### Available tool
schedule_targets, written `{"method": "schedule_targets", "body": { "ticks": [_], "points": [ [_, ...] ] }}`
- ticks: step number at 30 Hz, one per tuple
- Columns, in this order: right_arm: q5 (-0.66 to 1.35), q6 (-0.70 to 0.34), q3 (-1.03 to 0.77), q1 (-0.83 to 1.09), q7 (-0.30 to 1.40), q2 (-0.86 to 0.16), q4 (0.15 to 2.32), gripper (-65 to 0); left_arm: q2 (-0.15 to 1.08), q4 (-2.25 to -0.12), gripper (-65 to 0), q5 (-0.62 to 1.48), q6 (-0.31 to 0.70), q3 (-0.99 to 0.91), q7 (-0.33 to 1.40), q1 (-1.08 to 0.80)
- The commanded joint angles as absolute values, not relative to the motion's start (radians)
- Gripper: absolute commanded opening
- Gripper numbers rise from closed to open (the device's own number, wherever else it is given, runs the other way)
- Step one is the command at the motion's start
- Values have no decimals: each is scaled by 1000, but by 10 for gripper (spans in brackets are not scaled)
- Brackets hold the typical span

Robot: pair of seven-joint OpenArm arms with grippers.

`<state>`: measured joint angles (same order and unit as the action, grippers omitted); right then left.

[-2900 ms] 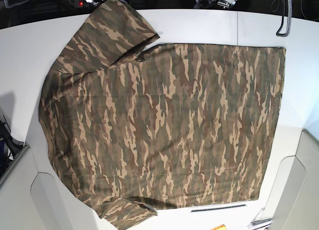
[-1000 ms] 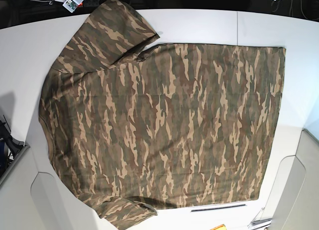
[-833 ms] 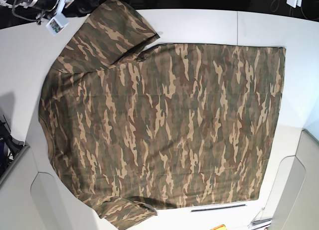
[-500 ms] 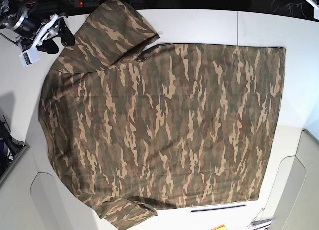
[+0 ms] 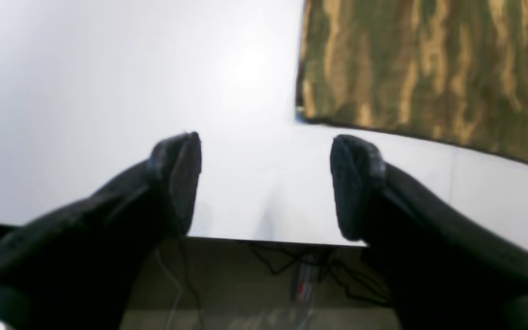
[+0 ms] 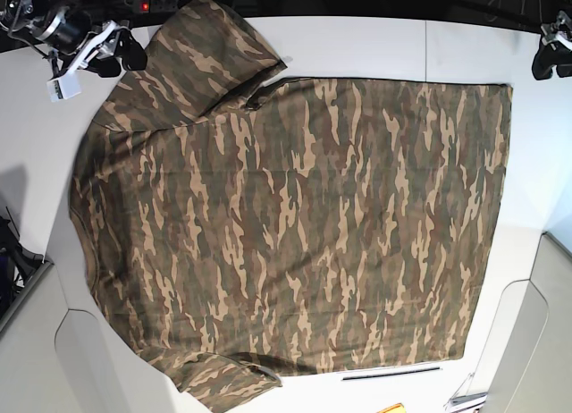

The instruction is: Fold the T-shirt properly

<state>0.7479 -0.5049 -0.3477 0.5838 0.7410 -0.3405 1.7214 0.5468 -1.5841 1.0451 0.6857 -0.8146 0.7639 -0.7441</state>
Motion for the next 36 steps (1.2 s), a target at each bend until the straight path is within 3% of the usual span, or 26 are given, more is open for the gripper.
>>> {"method": "schedule_targets", "body": {
  "ticks": [1,8,13,28,36],
  "points": [
    [752,-506,-342,581,744,-343,1724,-303,581,-1576,-187,1069,698,-813,732,-719],
    [733,-505,-249,545,742,-326,1709,-303,593,-1486,-188,1036,698,-776,743,-632],
    [720,-505,-234,531,741,-327,1709,-303,568,-1489,-188,1100,698,-777,884,-632],
    [708,-505,-233,521,740,-368,1709,-303,229,-1723,-189,1088,698,-954,917,-802],
    [714,-505,-233,505,741,-374,1709,-303,189,-1748,-189,1089,698,-1045,916,-841]
  ]
}}
